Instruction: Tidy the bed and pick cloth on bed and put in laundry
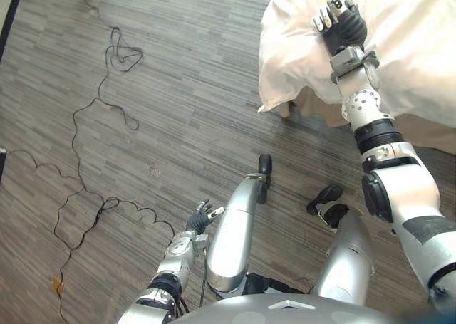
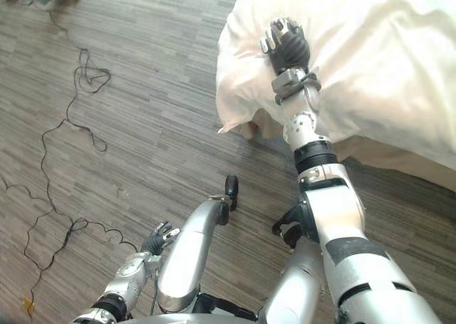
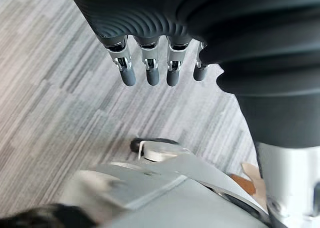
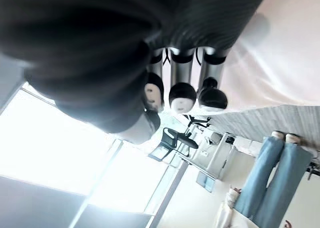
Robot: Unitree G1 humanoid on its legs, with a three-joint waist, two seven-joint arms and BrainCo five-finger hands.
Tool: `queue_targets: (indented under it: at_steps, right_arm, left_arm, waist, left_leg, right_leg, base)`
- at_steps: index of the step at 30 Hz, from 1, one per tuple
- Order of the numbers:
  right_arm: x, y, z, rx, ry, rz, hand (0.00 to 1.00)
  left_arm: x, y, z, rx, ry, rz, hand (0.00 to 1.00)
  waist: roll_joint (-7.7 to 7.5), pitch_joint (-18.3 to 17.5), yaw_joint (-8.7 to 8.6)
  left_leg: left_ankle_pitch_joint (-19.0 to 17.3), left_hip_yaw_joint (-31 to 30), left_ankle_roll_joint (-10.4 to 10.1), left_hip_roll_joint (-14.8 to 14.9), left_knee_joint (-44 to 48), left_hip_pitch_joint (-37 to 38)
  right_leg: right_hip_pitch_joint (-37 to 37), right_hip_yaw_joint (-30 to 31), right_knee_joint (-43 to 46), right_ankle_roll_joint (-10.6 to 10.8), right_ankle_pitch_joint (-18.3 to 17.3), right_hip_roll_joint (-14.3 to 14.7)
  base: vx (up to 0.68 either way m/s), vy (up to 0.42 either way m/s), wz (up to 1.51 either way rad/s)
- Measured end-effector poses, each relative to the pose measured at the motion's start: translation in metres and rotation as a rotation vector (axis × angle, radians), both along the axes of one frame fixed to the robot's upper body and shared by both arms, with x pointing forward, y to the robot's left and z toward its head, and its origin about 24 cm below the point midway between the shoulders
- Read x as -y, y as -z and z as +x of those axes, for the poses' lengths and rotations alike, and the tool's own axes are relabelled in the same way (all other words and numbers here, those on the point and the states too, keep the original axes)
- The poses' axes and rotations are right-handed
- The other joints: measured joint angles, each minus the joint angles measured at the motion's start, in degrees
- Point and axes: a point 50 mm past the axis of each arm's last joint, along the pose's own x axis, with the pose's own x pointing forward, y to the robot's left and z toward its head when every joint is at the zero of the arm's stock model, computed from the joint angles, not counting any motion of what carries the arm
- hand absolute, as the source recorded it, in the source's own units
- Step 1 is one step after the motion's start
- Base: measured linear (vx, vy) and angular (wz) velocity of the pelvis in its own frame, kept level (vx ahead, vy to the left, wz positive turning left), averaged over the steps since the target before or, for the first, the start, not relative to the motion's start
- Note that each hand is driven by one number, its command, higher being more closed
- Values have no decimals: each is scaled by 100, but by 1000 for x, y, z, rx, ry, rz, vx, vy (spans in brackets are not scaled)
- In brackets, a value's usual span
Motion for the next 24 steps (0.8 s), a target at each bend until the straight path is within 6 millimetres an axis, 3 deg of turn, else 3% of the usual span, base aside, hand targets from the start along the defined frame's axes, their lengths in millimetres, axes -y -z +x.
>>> queue_targets:
  at_steps: [3,6,7,9,10,11,13,17,21,24]
  right_arm:
    - [11,26,-14,26,-31,89,100]
    - [24,95,-39,-84,-5,215,100]
    - [31,125,-50,-166,34,251,100]
    - [51,200,-91,-391,150,312,100]
    - [63,241,-125,-526,221,328,100]
    - [65,254,-138,-571,242,326,0]
    - [66,282,-171,-681,274,286,0]
    - [56,310,-206,-813,229,150,0]
    - [44,347,-250,-1031,126,25,0]
    - [40,366,-287,-1172,67,-60,0]
  left_arm:
    - [-5,-1,-1,11,-29,12,0]
    - [-13,-1,-3,18,-59,20,0]
    - [-16,-2,-4,23,-67,22,0]
    - [-21,-5,-4,37,-51,54,0]
    - [-24,-6,-5,41,-49,66,0]
    - [-25,-7,-5,43,-52,71,0]
    - [-27,-5,-10,29,-54,96,0]
    - [-19,0,-18,8,-49,87,0]
    - [-18,15,-42,-100,-14,127,0]
    - [-18,27,-63,-205,12,147,0]
  waist:
    - [-26,10,-267]
    - [-225,26,-605]
    - [-321,30,-700]
    - [-484,39,-876]
    - [-597,61,-1014]
    - [-625,69,-1075]
    - [-746,83,-1262]
    - [-900,-13,-1364]
    - [-980,-718,-1509]
    - [-955,-1170,-1552]
  left_leg:
    - [-82,209,81,70,-26,109]
    - [-205,529,106,81,-154,577]
    - [-248,616,110,82,-196,732]
    - [-347,743,83,78,-299,1015]
    - [-374,826,46,77,-422,1214]
    - [-391,842,22,81,-466,1316]
    - [-422,1003,-39,107,-686,1789]
    - [-382,1306,-121,213,-1010,2552]
    - [-247,1447,-305,238,-1636,3145]
    - [-181,1604,-414,189,-2019,3701]
  right_leg:
    - [144,129,-348,66,295,123]
    - [484,375,-729,144,515,242]
    - [595,448,-828,142,543,268]
    - [816,571,-1033,152,601,301]
    - [979,603,-1210,173,644,355]
    - [1072,619,-1289,177,660,387]
    - [1444,707,-1547,167,712,486]
    - [2025,836,-1940,257,801,710]
    - [2588,854,-2619,325,947,995]
    - [3074,907,-3074,399,1010,1127]
  base:
    - [33,102,-38]
    - [69,108,-53]
    - [86,91,-47]
    - [133,83,-44]
    - [131,41,-35]
    - [151,32,-39]
    - [169,27,-40]
    - [177,-17,-43]
    - [195,-40,-23]
    - [170,-22,-24]
